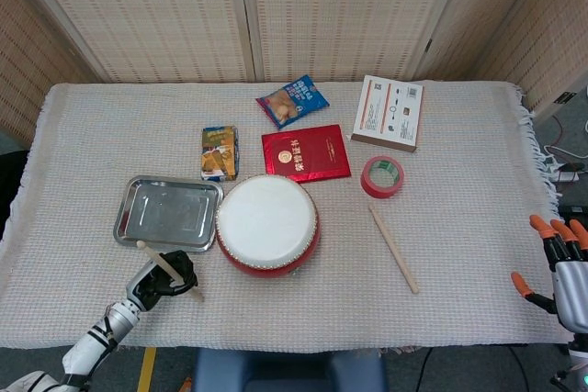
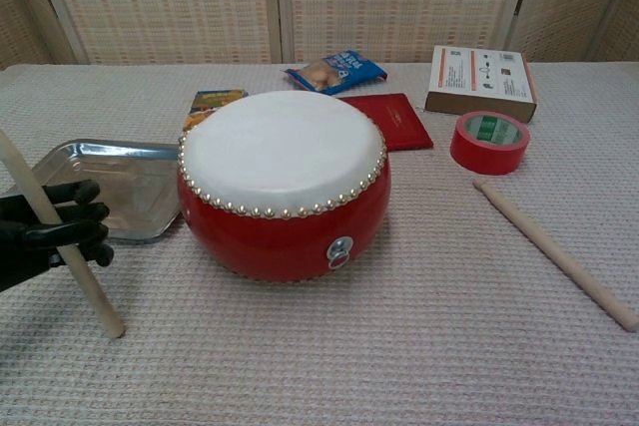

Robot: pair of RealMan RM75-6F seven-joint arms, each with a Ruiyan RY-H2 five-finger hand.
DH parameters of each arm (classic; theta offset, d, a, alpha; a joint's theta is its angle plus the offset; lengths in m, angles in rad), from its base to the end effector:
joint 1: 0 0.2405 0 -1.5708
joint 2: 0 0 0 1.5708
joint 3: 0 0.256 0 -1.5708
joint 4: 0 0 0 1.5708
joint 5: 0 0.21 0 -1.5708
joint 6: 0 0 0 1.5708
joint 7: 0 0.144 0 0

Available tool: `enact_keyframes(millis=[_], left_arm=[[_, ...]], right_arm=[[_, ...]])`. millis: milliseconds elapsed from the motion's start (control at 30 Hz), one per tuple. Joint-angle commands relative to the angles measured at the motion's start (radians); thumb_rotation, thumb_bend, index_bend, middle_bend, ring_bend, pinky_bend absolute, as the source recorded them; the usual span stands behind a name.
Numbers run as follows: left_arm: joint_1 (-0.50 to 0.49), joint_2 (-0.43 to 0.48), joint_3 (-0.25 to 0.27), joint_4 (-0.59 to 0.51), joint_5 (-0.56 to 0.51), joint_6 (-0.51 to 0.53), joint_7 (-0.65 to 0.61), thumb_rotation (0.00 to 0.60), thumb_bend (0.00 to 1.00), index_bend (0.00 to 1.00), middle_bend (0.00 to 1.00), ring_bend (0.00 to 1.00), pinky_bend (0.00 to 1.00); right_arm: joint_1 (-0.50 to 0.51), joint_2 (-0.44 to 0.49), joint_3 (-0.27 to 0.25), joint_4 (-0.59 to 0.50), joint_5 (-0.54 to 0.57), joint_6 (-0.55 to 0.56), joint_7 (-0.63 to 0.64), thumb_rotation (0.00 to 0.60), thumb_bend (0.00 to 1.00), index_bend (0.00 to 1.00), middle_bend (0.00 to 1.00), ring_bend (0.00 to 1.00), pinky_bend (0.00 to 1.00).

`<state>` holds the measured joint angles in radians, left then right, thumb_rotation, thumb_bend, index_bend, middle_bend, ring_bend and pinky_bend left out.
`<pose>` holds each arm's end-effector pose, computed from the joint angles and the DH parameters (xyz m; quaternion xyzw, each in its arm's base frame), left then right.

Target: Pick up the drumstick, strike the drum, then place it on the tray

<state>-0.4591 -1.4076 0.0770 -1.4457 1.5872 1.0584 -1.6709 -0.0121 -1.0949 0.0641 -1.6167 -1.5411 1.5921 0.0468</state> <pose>-0.2515 0.2400 0.0038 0.2334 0.8455 0.4800 0.0131 -0.3152 -0.1531 0.1800 0.5593 -0.3780 0.4126 0.6116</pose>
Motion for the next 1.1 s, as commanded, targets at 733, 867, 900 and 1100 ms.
enact_keyframes(millis=[733, 867, 900, 1100], left_arm=[[0.023, -0.067, 0.028, 0.000, -0.031, -0.010, 0.238, 0.600, 0.25, 0.73, 0.76, 0.68, 0.60], [0.031, -0.082, 0.034, 0.011, -0.031, -0.008, 0.261, 0.600, 0.25, 0.75, 0.76, 0.69, 0.60], [0.033, -0.088, 0.035, 0.014, -0.032, -0.009, 0.267, 0.600, 0.25, 0.76, 0.76, 0.69, 0.60], [0.037, -0.113, 0.037, 0.037, -0.042, -0.023, 0.297, 0.600, 0.25, 0.80, 0.79, 0.72, 0.61]], right_arm=[[-0.005, 0.000, 0.000, -0.002, -0.004, 0.012, -0.005, 0.600, 0.25, 0.07, 0.17, 0.00, 0.01], [-0.007, 0.000, 0.001, -0.002, -0.005, 0.015, -0.005, 0.600, 0.25, 0.07, 0.17, 0.00, 0.01], [-0.007, 0.000, 0.001, -0.002, -0.005, 0.015, -0.005, 0.600, 0.25, 0.07, 0.17, 0.00, 0.01], [-0.007, 0.001, 0.000, -0.005, -0.009, 0.017, -0.007, 0.600, 0.25, 0.07, 0.17, 0.00, 0.01]])
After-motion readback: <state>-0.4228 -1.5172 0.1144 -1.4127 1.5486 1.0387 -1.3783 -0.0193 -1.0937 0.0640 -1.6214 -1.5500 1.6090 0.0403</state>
